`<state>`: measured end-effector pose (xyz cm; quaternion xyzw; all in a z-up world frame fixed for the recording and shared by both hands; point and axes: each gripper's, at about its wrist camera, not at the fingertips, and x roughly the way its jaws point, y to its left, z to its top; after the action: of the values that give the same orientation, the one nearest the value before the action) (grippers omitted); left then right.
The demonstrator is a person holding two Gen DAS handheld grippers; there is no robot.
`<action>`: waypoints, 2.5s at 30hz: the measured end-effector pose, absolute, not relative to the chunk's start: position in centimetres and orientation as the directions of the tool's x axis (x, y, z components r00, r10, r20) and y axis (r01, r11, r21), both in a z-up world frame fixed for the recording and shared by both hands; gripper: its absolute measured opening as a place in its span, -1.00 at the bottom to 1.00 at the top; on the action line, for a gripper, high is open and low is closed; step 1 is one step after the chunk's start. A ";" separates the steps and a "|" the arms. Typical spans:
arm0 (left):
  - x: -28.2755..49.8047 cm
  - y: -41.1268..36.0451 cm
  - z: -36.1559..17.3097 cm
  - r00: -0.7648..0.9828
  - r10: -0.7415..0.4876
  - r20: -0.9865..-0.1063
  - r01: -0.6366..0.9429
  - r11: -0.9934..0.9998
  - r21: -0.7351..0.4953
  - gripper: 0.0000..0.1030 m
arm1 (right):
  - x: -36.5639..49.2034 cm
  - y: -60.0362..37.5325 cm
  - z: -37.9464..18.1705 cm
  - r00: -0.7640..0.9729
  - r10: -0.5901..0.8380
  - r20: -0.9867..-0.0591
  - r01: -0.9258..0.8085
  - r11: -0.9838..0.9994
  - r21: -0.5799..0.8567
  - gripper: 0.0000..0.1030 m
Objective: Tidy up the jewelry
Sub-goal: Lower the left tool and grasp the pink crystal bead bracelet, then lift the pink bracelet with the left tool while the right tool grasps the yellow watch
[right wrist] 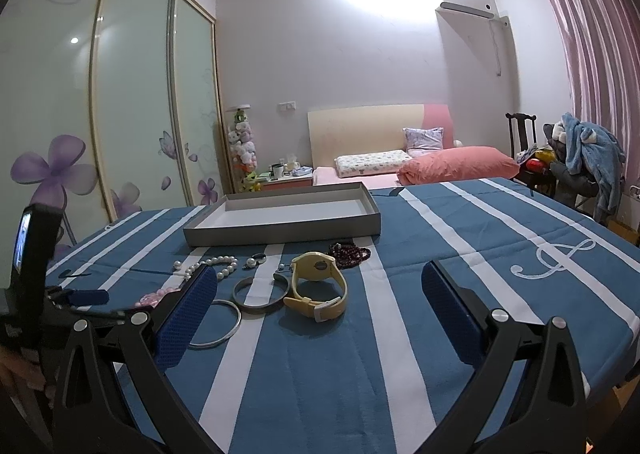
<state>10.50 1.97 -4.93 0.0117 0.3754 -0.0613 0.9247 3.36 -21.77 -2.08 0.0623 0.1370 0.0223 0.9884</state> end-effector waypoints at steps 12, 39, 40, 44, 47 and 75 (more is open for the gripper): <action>13.6 1.6 -6.0 0.653 -0.055 -0.756 0.130 0.991 0.041 -0.23 | 4.4 -21.9 -2.2 0.953 0.055 -0.297 -0.019 0.992 0.123 0.97; 15.6 4.3 -0.4 0.805 -0.084 -0.588 0.110 0.994 0.008 -0.55 | 17.6 -20.8 -5.1 0.685 0.078 -0.725 -0.049 0.997 0.061 0.65; 15.6 4.4 -0.3 0.808 -0.082 -0.584 0.106 0.994 0.007 -0.55 | 17.7 -20.7 -5.2 0.676 0.076 -0.733 -0.050 0.997 0.057 0.64; 15.7 4.6 -0.2 0.811 -0.083 -0.579 0.102 0.995 0.001 -0.55 | 17.9 -20.7 -5.4 0.659 0.080 -0.748 -0.052 0.997 0.061 0.36; 15.6 4.7 -0.2 0.811 -0.084 -0.579 0.102 0.995 -0.002 -0.55 | 18.1 -20.8 -5.6 0.648 0.088 -0.757 -0.058 0.996 0.067 0.21; 14.5 3.7 1.8 0.860 -0.036 -0.509 0.059 0.998 0.029 -0.55 | 15.9 -22.6 0.2 0.851 0.110 -0.513 -0.056 0.991 0.119 -0.21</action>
<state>14.54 3.74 1.82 0.0217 0.2633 -0.0248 0.9641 15.93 -22.58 0.17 0.0498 0.2694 0.0432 0.9608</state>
